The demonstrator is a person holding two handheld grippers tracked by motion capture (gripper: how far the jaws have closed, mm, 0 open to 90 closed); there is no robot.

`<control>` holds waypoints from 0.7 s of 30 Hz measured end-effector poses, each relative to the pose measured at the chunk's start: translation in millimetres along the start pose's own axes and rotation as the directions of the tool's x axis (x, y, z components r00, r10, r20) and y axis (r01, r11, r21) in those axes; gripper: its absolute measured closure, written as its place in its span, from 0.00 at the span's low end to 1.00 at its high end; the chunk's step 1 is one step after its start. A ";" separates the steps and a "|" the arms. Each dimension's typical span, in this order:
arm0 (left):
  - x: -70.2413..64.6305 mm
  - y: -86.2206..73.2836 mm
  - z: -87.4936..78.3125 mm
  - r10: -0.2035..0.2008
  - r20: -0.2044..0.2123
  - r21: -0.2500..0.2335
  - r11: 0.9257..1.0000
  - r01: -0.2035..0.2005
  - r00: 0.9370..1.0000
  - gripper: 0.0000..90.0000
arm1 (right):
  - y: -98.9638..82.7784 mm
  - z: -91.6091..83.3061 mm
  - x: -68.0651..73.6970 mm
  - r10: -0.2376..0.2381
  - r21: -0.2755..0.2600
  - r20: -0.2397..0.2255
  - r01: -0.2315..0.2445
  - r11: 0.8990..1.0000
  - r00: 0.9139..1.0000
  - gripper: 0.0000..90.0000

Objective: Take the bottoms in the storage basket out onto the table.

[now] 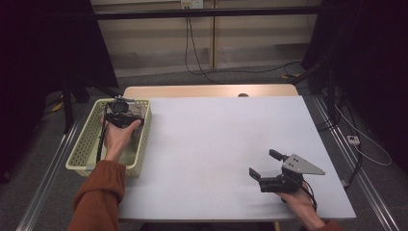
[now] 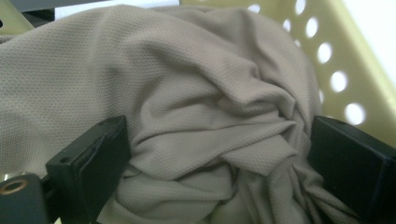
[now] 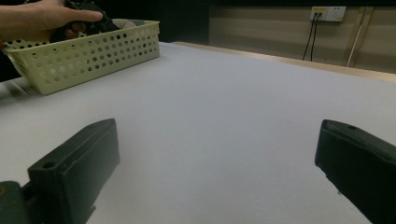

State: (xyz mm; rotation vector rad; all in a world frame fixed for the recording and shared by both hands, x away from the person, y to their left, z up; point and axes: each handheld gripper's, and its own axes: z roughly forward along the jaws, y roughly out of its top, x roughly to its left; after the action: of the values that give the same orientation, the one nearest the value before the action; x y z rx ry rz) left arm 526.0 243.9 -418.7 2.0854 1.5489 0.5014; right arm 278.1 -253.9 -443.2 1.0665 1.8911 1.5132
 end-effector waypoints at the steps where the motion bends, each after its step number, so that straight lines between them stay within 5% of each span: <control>1: 0.1 -0.7 1.6 0.003 0.000 0.002 1.000 -0.003 1.000 0.06 | -0.1 0.1 -0.1 0.000 0.001 0.000 0.000 1.000 1.000 0.00; 8: 9.1 -3.2 9.2 -0.051 0.044 0.059 0.997 0.048 0.998 0.02 | -0.1 0.0 0.2 0.001 0.002 -0.002 -0.001 1.000 1.000 0.00; 10: 8.9 -4.7 12.2 0.025 -0.003 0.106 0.994 -0.025 1.000 0.06 | -0.2 0.0 0.4 0.000 0.002 -0.004 0.000 1.000 1.000 0.00; 14: 10.3 -6.2 13.3 0.015 0.012 0.103 0.995 -0.017 1.000 0.05 | -0.3 -0.8 0.2 -0.001 0.001 -0.004 0.001 1.000 1.000 0.00; 21: 19.8 -8.2 7.5 -0.055 0.088 0.225 0.974 0.034 0.995 0.17 | -0.5 -0.8 0.5 0.001 0.005 -0.004 -0.001 1.000 1.000 0.00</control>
State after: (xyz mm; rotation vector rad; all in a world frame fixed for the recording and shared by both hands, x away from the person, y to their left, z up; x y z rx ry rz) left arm 529.5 263.6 -429.6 2.1990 1.6582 0.2176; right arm 277.1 -254.0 -443.4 1.0680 1.8978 1.5129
